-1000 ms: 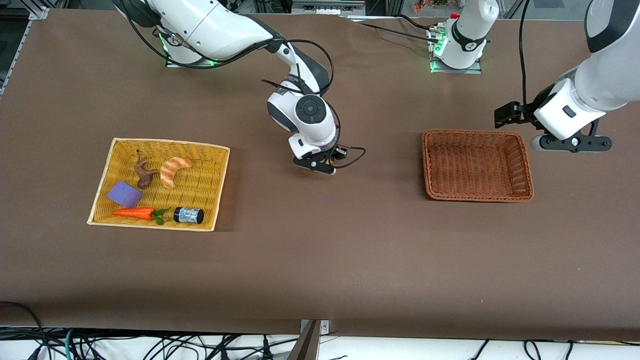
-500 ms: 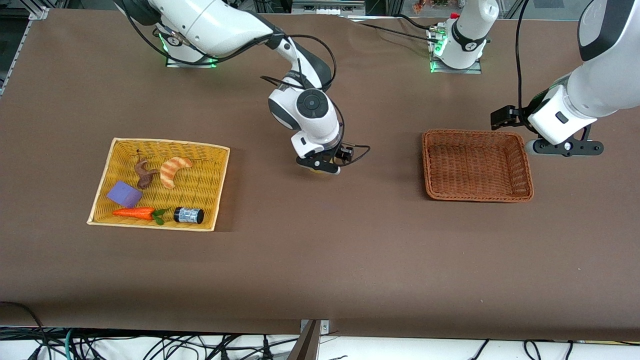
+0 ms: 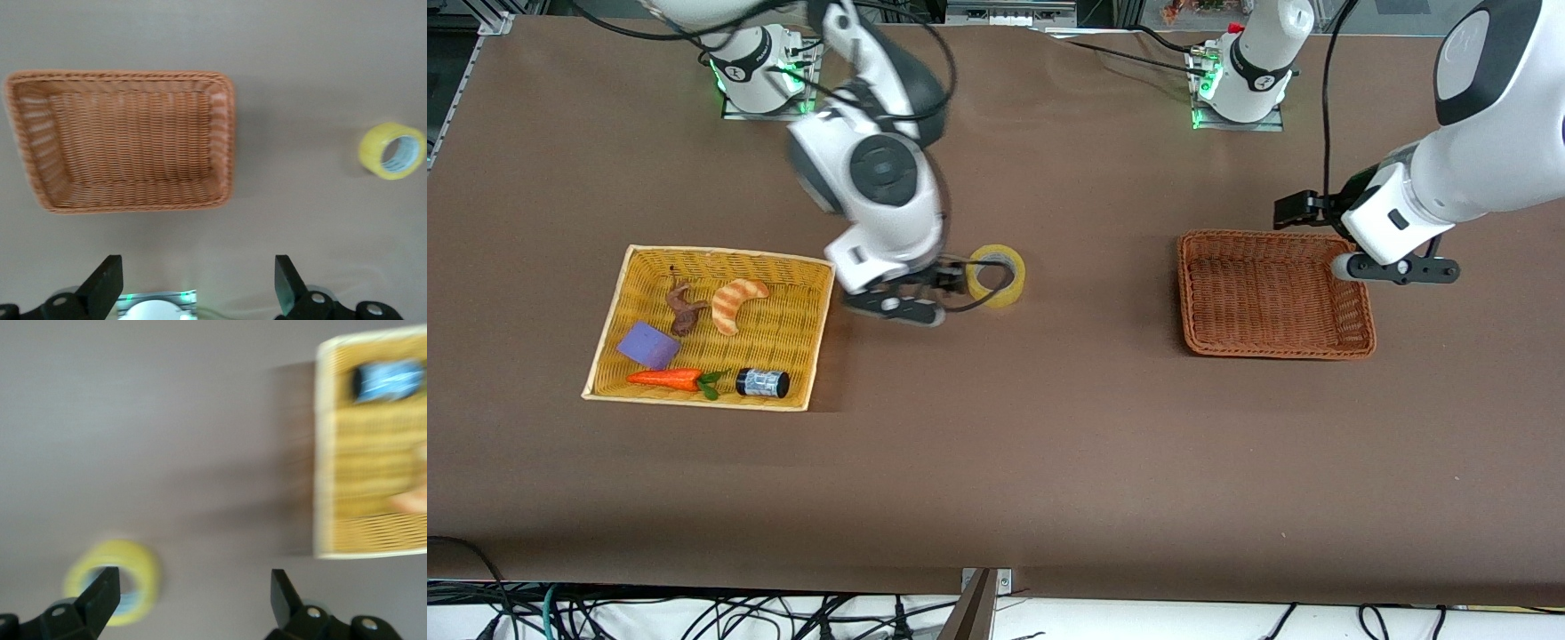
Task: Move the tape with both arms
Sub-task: 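Set the tape roll down while the left gripper reaches toward it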
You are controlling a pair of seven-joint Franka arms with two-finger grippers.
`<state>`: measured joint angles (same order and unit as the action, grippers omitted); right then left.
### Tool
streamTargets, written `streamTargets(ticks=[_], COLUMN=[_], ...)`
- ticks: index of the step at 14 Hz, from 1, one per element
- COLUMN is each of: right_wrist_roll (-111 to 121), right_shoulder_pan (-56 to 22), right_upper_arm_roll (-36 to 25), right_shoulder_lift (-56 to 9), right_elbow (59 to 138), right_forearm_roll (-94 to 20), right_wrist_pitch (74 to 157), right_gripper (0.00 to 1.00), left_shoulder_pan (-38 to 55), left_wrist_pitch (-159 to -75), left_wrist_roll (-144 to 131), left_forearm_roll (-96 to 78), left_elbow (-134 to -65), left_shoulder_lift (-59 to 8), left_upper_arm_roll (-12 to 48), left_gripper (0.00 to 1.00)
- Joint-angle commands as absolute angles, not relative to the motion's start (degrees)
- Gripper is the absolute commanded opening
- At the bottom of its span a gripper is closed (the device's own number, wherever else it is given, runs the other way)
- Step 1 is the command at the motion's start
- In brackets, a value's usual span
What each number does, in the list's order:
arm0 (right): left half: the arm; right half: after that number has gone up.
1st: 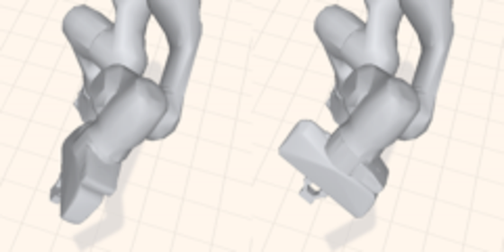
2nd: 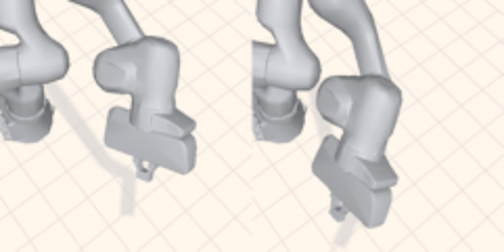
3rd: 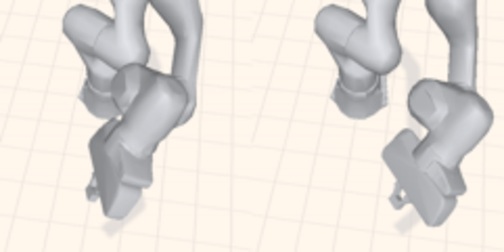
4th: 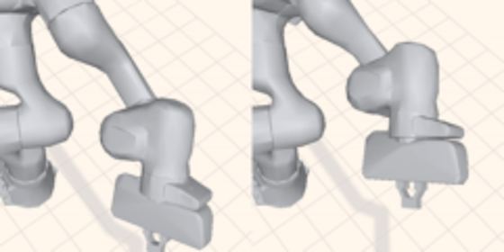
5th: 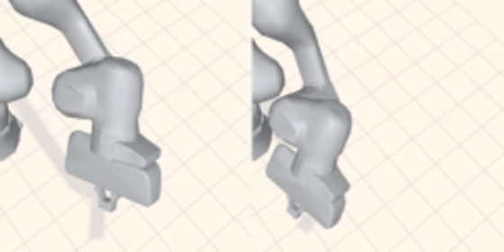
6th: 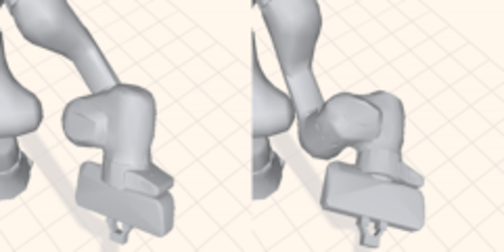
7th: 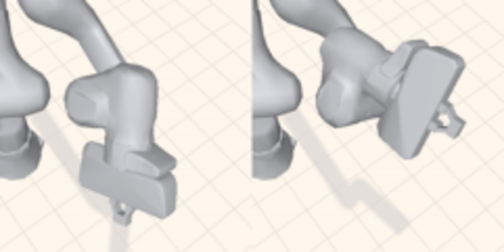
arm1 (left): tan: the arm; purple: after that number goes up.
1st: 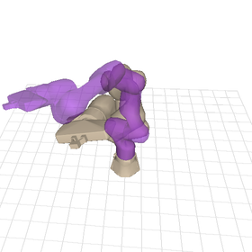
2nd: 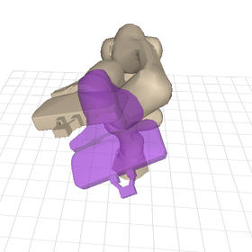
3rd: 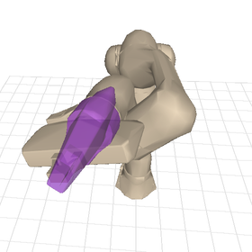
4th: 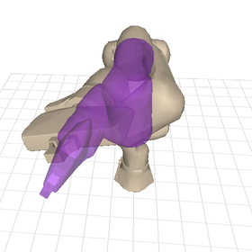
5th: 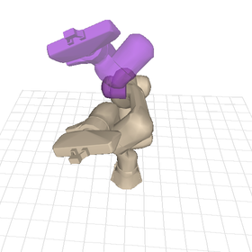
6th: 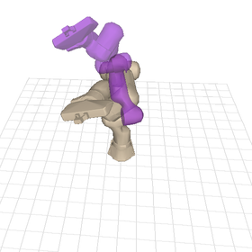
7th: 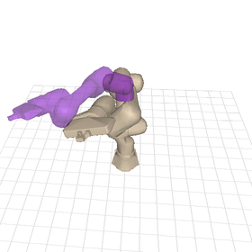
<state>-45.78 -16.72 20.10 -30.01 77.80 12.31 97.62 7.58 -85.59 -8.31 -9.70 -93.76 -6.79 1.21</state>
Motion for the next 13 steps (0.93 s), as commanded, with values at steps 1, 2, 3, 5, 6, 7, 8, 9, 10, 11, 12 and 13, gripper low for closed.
streamTargets(ticks=[1,2,3,5,6,7,8,9,10,11,12,13], right_wrist_roll=[-31.87,-25.73,-20.18,-11.12,-7.51,-5.64,-4.15,-1.09,2.86,6.12,7.37,7.47], right_shoulder_pan=[-9.43,-6.71,-4.07,-1.07,-0.97,-0.97,-0.88,-0.18,0.26,0.79,1.66,2.71], right_upper_arm_roll=[19.69,18.99,17.94,13.04,9.44,6.36,4.24,2.83,1.77,0.28,-0.95,-2.01], right_shoulder_lift=[-24.54,-23.3,-22.6,-21.36,-21.01,-20.66,-20.57,-20.48,-19.7,-18.64,-17.24,-16.1], right_elbow=[79.45,79.37,79.02,78.84,78.84,78.75,78.4,77.27,76.12,76.46,76.46,76.81], right_forearm_roll=[12.13,12.04,10.3,6.35,5.2,4.66,3.79,2.82,2.81,2.12,0.89,-1.04], right_wrist_pitch=[89.24,87.38,86.41,85.52,84.65,83.51,83.41,82.1,80.0,80.15,80.42,80.51], right_gripper=[1.0,1.0,1.0,1.0,1.0,1.0,1.0,1.0,1.0,1.0,1.0,1.0], left_shoulder_pan=[8.09,8.17,8.17,8.61,9.48,10.71,12.64,14.83,16.68,18.53,20.37,21.7], left_wrist_pitch=[-90.86,-94.45,-99.18,-108.15,-112.28,-115.63,-119.06,-122.22,-125.82,-128.56,-130.41,-131.39], left_wrist_roll=[-14.03,-19.37,-24.91,-31.7,-34.6,-37.33,-40.05,-43.3,-46.64,-49.37,-52.18,-54.82], left_forearm_roll=[-11.6,-11.6,-11.51,-11.43,-11.43,-11.43,-10.9,-10.64,-10.03,-8.11,-5.04,-2.31], left_elbow=[-96.84,-98.51,-100.79,-105.44,-107.12,-108.01,-108.1,-108.11,-108.11,-108.02,-107.76,-107.41], left_shoulder_lift=[-7.82,-8.34,-8.7,-9.05,-10.1,-11.41,-13.69,-16.23,-18.7,-20.9,-23.27,-25.55], left_upper_arm_roll=[5.95,8.67,12.09,16.94,18.27,18.98,19.42,19.42,19.42,19.51,19.42,19.42], left_gripper=[1.0,1.0,1.0,1.0,1.0,1.0,1.0,1.0,1.0,1.0,1.0,1.0])
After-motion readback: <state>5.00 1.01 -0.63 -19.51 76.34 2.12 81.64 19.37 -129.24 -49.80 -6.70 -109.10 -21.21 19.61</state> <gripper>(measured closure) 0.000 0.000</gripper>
